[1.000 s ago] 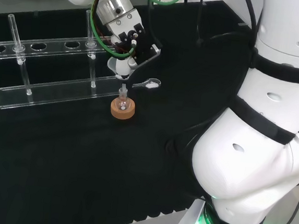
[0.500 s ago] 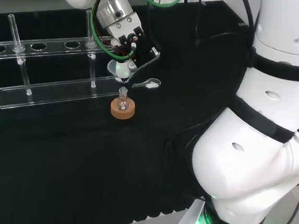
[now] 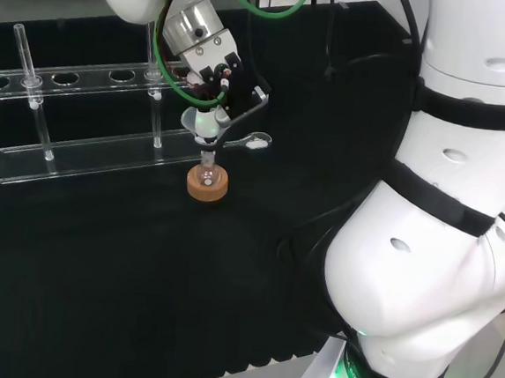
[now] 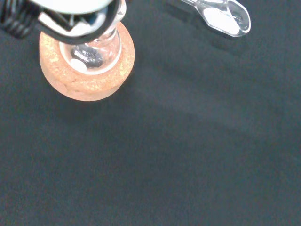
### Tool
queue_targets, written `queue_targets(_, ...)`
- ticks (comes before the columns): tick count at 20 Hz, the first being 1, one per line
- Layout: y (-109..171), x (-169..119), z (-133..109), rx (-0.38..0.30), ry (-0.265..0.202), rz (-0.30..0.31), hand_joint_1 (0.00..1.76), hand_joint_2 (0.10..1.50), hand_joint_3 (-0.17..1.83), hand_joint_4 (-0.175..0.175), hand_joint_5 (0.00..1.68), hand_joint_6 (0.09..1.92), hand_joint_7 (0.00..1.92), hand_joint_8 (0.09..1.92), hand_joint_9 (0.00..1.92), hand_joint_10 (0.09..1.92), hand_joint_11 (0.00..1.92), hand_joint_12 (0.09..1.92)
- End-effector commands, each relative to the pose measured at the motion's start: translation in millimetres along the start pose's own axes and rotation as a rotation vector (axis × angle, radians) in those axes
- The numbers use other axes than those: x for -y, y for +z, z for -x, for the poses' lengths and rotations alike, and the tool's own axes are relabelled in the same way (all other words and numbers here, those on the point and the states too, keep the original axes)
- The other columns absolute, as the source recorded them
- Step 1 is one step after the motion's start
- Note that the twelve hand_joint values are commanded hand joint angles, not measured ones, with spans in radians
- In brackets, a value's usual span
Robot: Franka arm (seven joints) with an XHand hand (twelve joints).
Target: Place the funnel on the round-bottom flask.
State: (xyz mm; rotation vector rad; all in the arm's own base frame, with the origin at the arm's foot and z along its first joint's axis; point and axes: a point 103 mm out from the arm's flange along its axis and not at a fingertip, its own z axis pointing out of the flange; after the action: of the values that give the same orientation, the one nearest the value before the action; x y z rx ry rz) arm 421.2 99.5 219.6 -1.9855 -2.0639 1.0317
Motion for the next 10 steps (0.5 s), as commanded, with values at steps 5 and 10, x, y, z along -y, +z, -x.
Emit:
queue_targets(5,1.5,-3.5,-1.3,0.005,0.001,-0.004,0.89,0.81,0.72,-0.01,0.64,0.85,0.59,0.71,0.93,0.48,0.56,1.26)
queue_targets(10,2.4,-2.7,0.0,-0.006,-0.002,-0.008,0.89,0.8,0.72,-0.016,0.62,0.84,0.57,0.71,0.9,0.48,0.55,1.27)
